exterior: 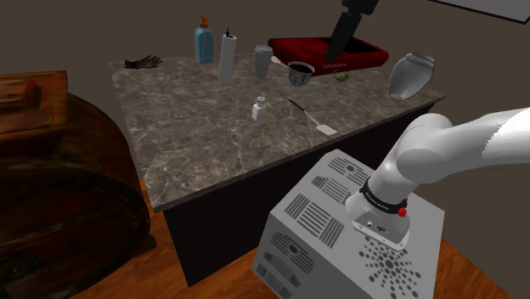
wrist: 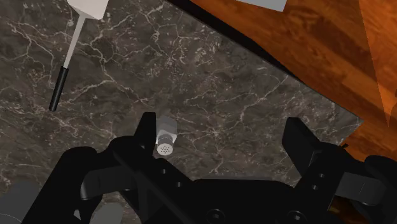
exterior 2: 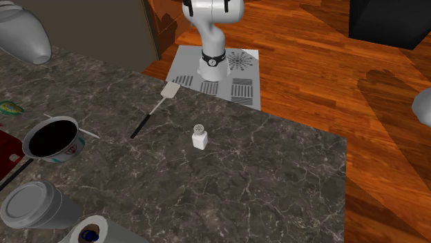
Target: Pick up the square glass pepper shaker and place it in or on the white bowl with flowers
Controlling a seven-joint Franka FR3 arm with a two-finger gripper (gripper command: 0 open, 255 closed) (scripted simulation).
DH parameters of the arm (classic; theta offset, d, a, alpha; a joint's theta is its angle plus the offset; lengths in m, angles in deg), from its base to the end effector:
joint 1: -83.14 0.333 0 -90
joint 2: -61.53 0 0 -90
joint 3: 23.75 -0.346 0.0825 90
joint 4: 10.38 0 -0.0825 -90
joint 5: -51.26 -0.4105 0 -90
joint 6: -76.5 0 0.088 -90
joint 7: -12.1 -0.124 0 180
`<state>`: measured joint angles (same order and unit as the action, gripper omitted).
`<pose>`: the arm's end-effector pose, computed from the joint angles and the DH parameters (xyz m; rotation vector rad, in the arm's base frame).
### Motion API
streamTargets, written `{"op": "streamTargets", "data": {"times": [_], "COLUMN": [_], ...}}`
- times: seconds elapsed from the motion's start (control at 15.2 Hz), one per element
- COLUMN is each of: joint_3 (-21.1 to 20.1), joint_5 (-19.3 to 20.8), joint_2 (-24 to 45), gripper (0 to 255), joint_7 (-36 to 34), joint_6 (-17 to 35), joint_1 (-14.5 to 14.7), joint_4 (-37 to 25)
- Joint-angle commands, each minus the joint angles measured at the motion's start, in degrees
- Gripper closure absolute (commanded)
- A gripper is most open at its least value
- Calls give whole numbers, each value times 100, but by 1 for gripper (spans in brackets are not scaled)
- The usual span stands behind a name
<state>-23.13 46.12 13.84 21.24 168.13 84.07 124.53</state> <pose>0.3028 0.0114 0.6129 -3.0364 -0.2573 -0.1282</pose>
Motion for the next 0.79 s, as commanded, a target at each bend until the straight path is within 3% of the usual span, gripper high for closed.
{"op": "streamTargets", "data": {"times": [0.0,0.73], "joint_3": [0,-266], "joint_5": [0,232], "joint_2": [0,1818], "gripper": [0,0], "joint_7": [0,-84], "joint_6": [0,2055], "joint_1": [0,-69], "joint_4": [0,265]}}
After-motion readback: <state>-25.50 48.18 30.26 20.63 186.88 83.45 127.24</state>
